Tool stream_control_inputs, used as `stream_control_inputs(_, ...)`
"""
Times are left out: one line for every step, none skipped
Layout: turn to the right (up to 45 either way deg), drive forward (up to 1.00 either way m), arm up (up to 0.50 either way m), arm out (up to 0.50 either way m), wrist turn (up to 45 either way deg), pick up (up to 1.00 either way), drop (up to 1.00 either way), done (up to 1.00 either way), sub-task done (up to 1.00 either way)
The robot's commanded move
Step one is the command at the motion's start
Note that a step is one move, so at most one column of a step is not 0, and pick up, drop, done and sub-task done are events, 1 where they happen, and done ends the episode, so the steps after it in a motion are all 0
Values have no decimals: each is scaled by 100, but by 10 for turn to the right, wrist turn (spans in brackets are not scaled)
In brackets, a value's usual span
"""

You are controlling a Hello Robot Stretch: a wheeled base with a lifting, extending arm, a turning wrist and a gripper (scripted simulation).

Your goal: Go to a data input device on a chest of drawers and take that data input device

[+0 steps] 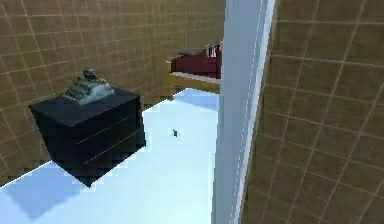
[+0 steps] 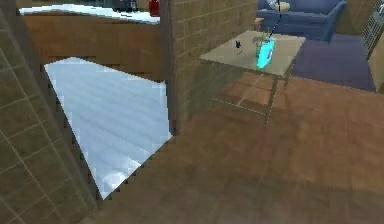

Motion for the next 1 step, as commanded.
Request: stream_control_inputs(-450,0,0,0,0,0,0,0,0)
